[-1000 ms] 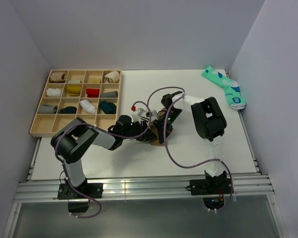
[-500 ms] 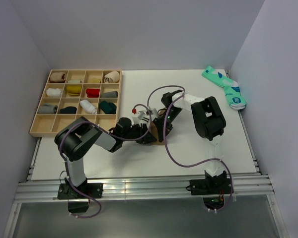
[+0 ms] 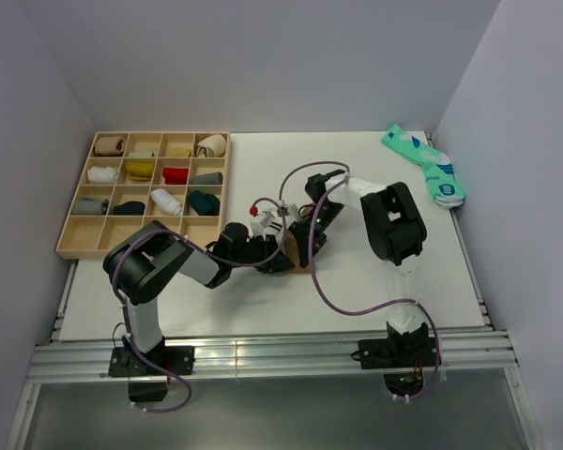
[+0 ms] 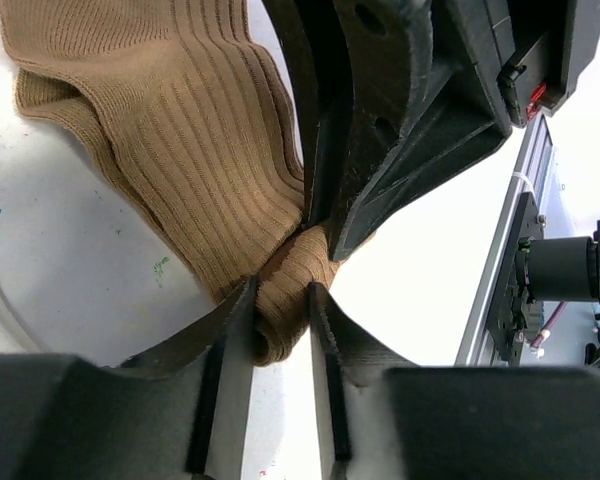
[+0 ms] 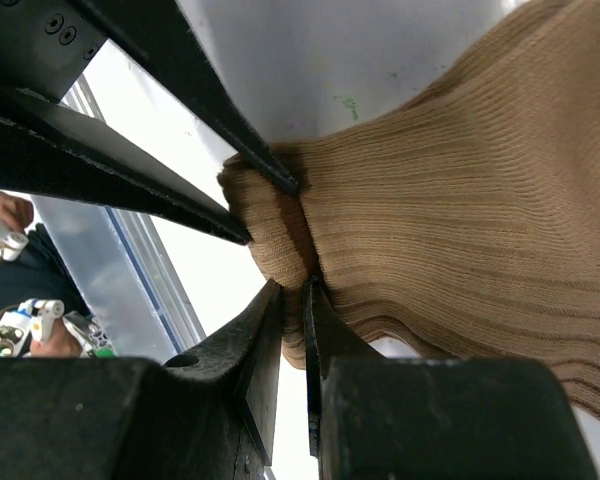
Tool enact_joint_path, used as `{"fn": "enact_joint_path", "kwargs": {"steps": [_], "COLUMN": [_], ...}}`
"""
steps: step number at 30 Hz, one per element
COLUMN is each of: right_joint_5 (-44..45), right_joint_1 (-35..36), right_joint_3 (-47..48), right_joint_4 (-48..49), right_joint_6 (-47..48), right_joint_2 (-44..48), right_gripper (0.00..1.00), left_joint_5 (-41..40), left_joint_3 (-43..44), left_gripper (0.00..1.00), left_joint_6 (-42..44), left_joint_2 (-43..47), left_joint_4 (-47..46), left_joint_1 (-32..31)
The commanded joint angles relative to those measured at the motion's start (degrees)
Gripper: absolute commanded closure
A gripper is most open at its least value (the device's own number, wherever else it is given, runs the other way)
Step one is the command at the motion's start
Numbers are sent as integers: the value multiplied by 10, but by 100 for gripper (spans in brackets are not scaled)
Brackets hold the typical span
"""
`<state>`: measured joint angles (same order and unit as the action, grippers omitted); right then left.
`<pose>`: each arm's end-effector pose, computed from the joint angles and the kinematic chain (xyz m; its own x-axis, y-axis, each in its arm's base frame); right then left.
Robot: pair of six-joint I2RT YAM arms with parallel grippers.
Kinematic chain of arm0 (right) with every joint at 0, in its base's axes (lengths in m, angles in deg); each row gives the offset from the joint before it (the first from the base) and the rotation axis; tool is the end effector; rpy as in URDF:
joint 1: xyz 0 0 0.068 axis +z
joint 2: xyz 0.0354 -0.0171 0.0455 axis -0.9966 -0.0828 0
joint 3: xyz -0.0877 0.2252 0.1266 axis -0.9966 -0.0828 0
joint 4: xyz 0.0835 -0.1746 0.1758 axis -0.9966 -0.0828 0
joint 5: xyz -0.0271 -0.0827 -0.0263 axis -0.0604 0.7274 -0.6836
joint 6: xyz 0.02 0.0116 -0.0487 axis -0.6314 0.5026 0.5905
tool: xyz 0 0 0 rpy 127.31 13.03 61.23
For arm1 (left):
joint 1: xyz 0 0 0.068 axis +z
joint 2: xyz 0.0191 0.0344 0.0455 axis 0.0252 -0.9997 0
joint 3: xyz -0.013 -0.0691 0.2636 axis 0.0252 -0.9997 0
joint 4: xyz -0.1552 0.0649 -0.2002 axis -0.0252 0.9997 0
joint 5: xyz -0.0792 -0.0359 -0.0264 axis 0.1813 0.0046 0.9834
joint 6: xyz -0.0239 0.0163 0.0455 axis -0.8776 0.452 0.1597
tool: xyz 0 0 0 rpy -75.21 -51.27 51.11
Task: Roll the socks
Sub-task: Roll the sock at the center of the board.
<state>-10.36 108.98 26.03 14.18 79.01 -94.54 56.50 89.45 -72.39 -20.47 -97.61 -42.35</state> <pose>0.3332 0.1746 0.1338 -0.6236 -0.7314 -0.2760 -0.6632 0.3080 0.6821 0.2358 -0.2265 0.1079 -0.8116 -0.0399 -0.5829 0.5016 0.4639 -0.7302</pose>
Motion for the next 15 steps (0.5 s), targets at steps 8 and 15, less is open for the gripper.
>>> {"fn": "enact_joint_path", "kwargs": {"steps": [8, 15], "right_joint_5": [36, 59], "right_joint_1": [-7, -7], "right_joint_3": [-27, -83], "right_joint_4": [76, 102], "right_joint_6": [-24, -12], "right_joint_2": [46, 131], "right_gripper": [73, 64], "left_joint_5": [33, 12], "left_joint_3": [34, 51], "left_gripper": [100, 100], "left_joint_6": [-17, -43], "left_joint_2": [-20, -22], "left_joint_4": [73, 144], "left_joint_1": [-8, -8]}}
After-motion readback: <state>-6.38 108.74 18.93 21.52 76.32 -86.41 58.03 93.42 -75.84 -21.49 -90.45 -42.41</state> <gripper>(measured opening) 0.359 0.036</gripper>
